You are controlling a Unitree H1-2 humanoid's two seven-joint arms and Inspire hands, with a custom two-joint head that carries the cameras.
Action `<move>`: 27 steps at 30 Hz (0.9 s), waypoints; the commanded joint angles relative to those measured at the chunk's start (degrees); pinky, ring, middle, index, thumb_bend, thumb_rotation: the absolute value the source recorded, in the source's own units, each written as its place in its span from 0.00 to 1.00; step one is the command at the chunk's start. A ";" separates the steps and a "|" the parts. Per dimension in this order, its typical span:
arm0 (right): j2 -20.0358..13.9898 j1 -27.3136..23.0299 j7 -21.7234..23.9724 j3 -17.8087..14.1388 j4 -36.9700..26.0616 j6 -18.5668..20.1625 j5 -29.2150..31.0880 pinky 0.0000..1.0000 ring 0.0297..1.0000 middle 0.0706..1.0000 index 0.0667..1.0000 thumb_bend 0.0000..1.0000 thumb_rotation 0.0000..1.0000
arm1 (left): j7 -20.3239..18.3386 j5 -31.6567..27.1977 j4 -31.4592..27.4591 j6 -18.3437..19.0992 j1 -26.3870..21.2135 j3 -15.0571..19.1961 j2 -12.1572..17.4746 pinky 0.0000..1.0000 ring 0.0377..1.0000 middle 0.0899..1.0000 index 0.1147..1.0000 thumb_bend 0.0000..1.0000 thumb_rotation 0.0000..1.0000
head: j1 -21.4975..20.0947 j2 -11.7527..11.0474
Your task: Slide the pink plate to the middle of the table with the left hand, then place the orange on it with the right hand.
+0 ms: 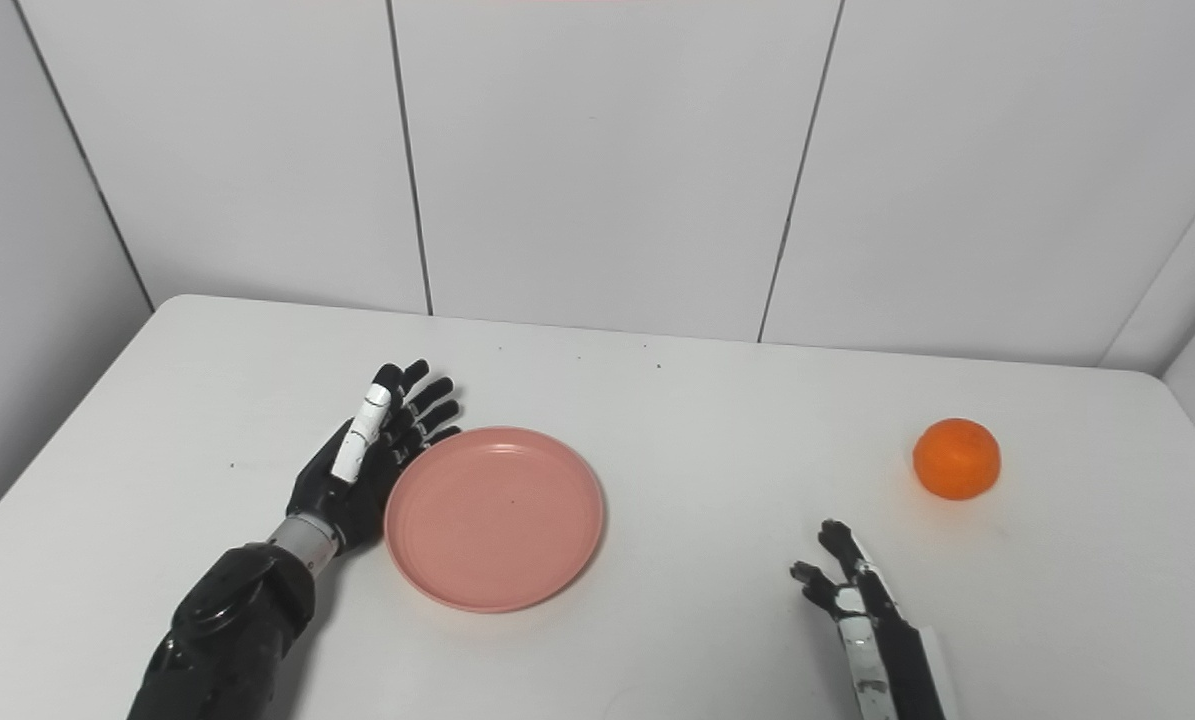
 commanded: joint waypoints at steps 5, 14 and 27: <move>2.66 1.15 1.98 4.32 0.79 7.51 -1.46 0.78 0.81 0.92 0.88 0.74 1.00 | 1.60 -2.04 -1.28 0.49 -0.81 1.90 -2.34 0.92 0.93 0.95 1.00 0.80 0.76 | -3.77 0.78; 4.33 0.99 0.81 5.23 -0.28 9.27 -2.61 0.78 0.80 0.91 0.89 0.74 1.00 | 3.65 -1.19 -1.37 -0.52 -0.12 2.70 -5.53 0.90 0.92 0.95 1.00 0.81 0.74 | -5.59 1.43; 4.69 0.25 0.45 5.63 0.19 9.57 -3.53 0.77 0.79 0.91 0.88 0.74 1.00 | 5.46 0.51 -0.28 -2.16 -0.07 1.76 -8.52 0.88 0.91 0.92 1.00 0.80 0.72 | -6.19 1.39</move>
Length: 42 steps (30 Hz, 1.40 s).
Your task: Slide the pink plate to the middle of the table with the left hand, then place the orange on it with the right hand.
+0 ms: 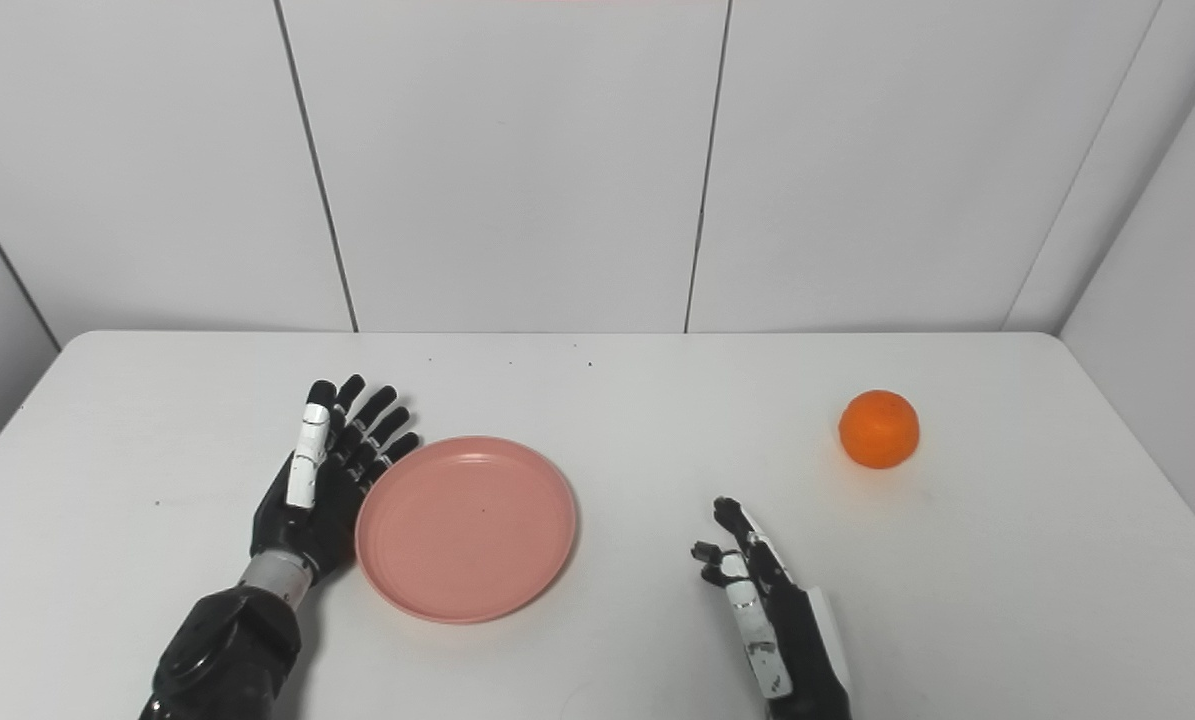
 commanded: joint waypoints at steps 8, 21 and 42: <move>1.15 1.11 2.92 3.10 1.36 5.65 -1.17 0.77 0.79 0.91 0.88 0.73 1.00 | 1.33 1.06 0.32 -1.76 -0.19 -0.91 -1.91 0.88 0.91 0.90 1.00 0.78 0.72 | -1.97 0.22; 4.23 0.51 1.95 3.70 3.33 5.33 -3.15 0.75 0.78 0.91 0.87 0.74 1.00 | -0.88 -0.07 2.27 -2.01 -0.22 -1.43 -0.07 0.94 0.94 0.94 1.00 0.78 0.73 | -9.12 -1.14; 6.16 -0.06 1.20 3.48 3.92 3.88 -4.94 0.73 0.77 0.90 0.87 0.72 1.00 | -2.39 -1.04 2.97 -1.40 -0.18 0.17 1.36 0.96 0.95 0.93 1.00 0.80 0.71 | -12.82 -0.93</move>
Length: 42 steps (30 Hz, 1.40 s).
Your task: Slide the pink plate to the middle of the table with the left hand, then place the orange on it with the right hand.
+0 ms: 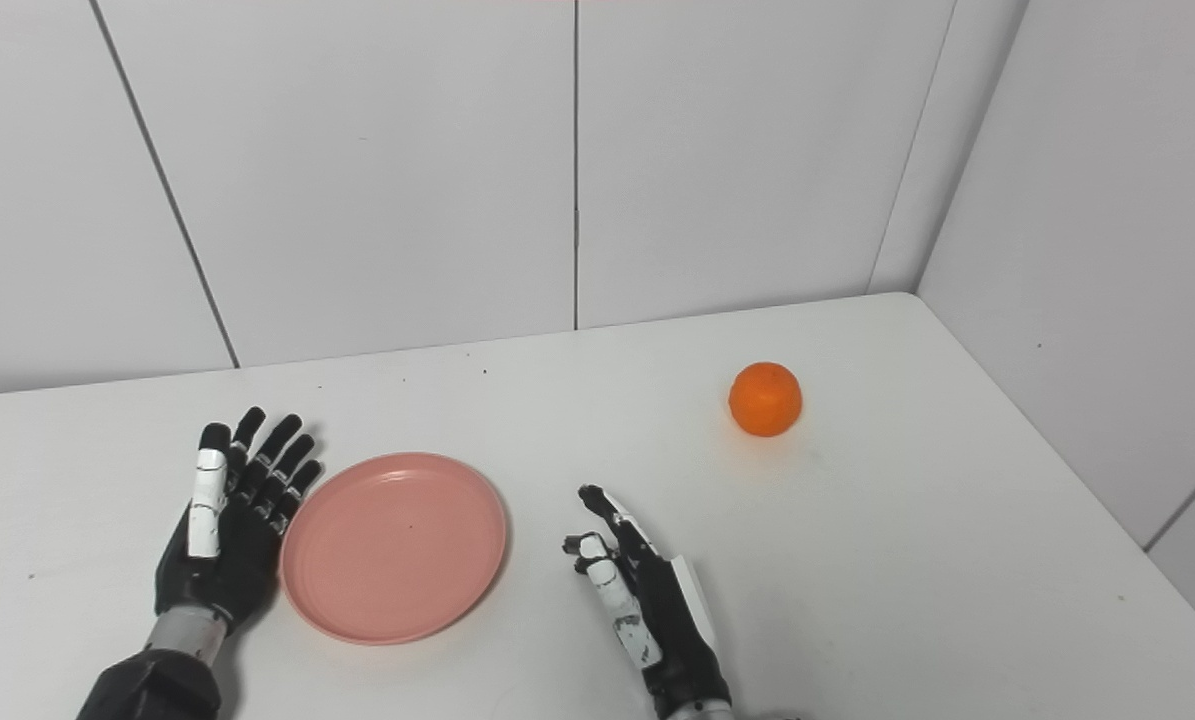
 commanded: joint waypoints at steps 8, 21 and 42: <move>2.05 1.64 -3.46 0.27 2.13 -3.70 -4.43 0.73 0.80 0.87 0.83 0.71 1.00 | -1.24 -0.65 0.71 0.19 -0.24 -0.14 0.65 0.95 0.95 0.93 1.00 0.78 0.72 | 0.25 -1.12; -0.80 1.96 -3.32 -1.94 -9.02 -3.05 -10.98 0.75 0.81 0.84 0.83 0.70 1.00 | -1.63 -0.47 2.57 -1.65 -0.87 -0.03 0.23 0.98 0.96 0.93 1.00 0.79 0.74 | 0.57 -2.96; -14.91 -12.51 -4.59 -6.76 -8.77 -2.51 -40.50 0.69 0.77 0.80 0.79 0.79 0.99 | -3.70 -2.49 2.35 -1.51 -0.82 -0.01 1.46 1.00 0.97 0.94 1.00 0.79 0.72 | 0.01 -2.94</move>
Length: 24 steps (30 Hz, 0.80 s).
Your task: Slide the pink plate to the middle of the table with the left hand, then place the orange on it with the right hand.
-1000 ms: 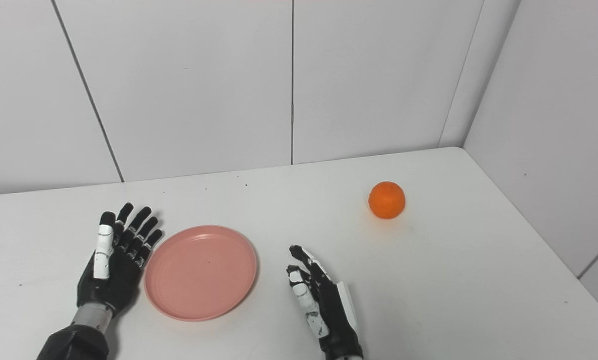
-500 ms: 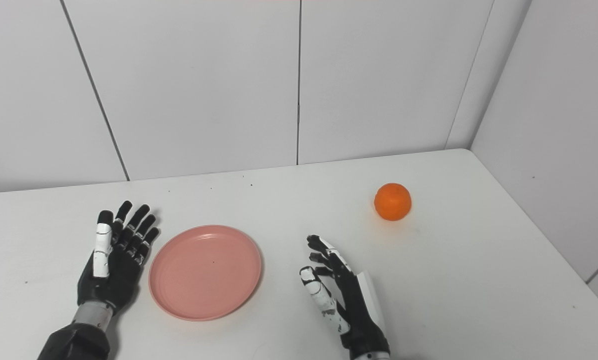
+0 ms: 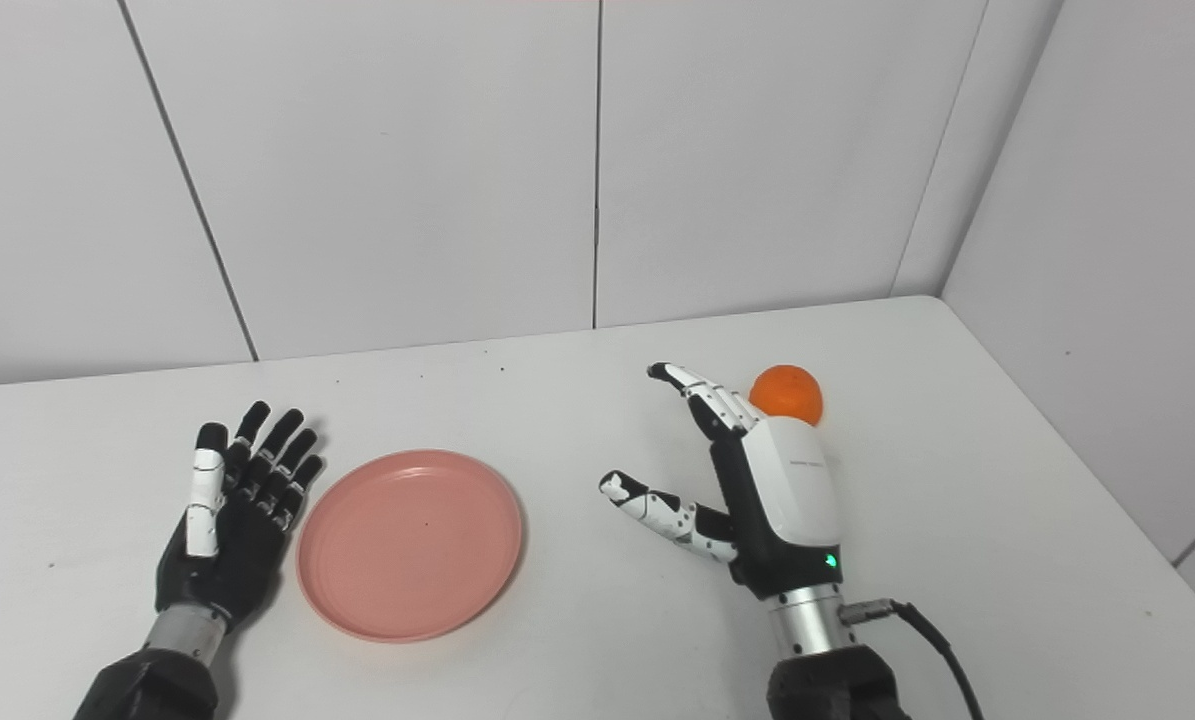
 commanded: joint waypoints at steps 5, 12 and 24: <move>-3.67 -5.89 1.85 -2.73 1.15 3.56 -5.42 0.67 0.74 0.76 0.73 0.81 1.00 | 0.50 0.35 0.13 0.60 0.17 -0.39 0.38 1.00 0.97 0.94 1.00 0.77 0.73 | -0.06 0.19; -7.97 -10.65 2.05 -3.07 5.85 4.24 -10.94 0.70 0.73 0.74 0.72 0.83 1.00 | 0.34 -0.46 0.08 1.15 0.49 -0.24 0.37 1.00 0.96 0.93 1.00 0.79 0.71 | -0.29 0.37; -12.99 -17.51 -0.10 -3.40 17.62 6.19 -16.44 0.83 0.74 0.73 0.70 0.83 0.97 | 0.14 -0.44 0.22 1.06 0.35 -0.11 0.92 0.99 0.96 0.92 1.00 0.78 0.72 | -0.49 0.45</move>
